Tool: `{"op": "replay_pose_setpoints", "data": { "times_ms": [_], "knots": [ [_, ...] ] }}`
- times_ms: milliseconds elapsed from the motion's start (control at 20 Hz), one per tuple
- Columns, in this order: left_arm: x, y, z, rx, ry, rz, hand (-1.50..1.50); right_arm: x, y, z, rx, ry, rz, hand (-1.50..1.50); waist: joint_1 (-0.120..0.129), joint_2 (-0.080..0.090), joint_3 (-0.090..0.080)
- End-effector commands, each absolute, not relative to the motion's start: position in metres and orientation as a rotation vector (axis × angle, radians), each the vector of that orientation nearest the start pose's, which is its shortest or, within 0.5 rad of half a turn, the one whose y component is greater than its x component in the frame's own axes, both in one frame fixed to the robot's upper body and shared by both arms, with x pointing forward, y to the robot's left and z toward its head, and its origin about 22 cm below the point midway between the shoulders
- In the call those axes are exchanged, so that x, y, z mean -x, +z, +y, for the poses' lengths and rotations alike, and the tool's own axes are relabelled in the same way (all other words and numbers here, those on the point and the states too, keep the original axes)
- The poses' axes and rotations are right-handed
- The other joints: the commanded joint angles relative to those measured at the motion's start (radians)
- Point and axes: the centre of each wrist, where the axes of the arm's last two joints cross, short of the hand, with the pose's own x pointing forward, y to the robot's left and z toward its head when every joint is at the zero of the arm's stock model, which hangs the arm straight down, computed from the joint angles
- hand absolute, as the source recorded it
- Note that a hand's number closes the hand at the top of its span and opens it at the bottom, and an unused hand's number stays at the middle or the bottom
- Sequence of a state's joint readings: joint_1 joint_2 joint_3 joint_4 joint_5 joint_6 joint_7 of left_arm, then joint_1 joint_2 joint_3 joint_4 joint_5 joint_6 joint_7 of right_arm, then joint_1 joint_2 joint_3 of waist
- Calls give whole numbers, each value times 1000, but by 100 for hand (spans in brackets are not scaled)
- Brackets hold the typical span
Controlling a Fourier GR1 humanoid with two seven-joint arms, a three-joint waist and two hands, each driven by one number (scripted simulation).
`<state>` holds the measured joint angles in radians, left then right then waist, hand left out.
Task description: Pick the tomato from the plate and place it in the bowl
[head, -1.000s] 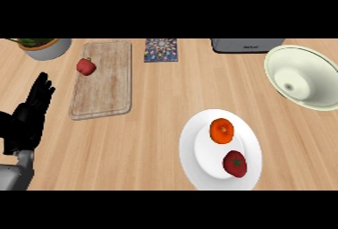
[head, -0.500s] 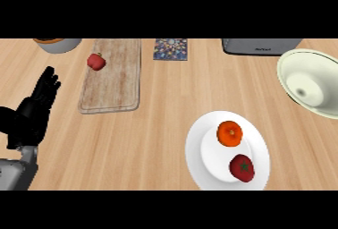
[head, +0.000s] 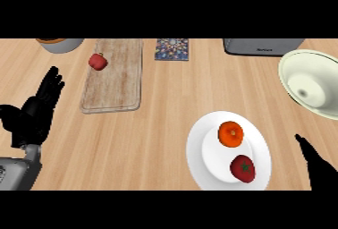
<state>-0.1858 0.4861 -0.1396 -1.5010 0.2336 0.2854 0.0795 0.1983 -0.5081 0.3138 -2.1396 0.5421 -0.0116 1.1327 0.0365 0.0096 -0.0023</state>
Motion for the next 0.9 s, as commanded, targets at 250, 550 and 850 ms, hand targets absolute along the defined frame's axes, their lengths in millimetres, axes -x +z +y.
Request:
{"op": "replay_pose_setpoints", "data": {
  "times_ms": [250, 550, 850],
  "knots": [
    [-281, 56, 301, -313, -93, -1585, 0, -201, 79, -215, 746, 638, -495, -150, -16, -5, 1],
    [-280, 54, 313, -314, -78, -1570, 0, -207, 71, -208, 921, 667, -542, -150, -31, -8, 1],
    [-279, 58, 311, -323, -59, -1574, 0, -215, 57, -195, 905, 666, -528, -150, -33, -10, 2]
  ]
}}
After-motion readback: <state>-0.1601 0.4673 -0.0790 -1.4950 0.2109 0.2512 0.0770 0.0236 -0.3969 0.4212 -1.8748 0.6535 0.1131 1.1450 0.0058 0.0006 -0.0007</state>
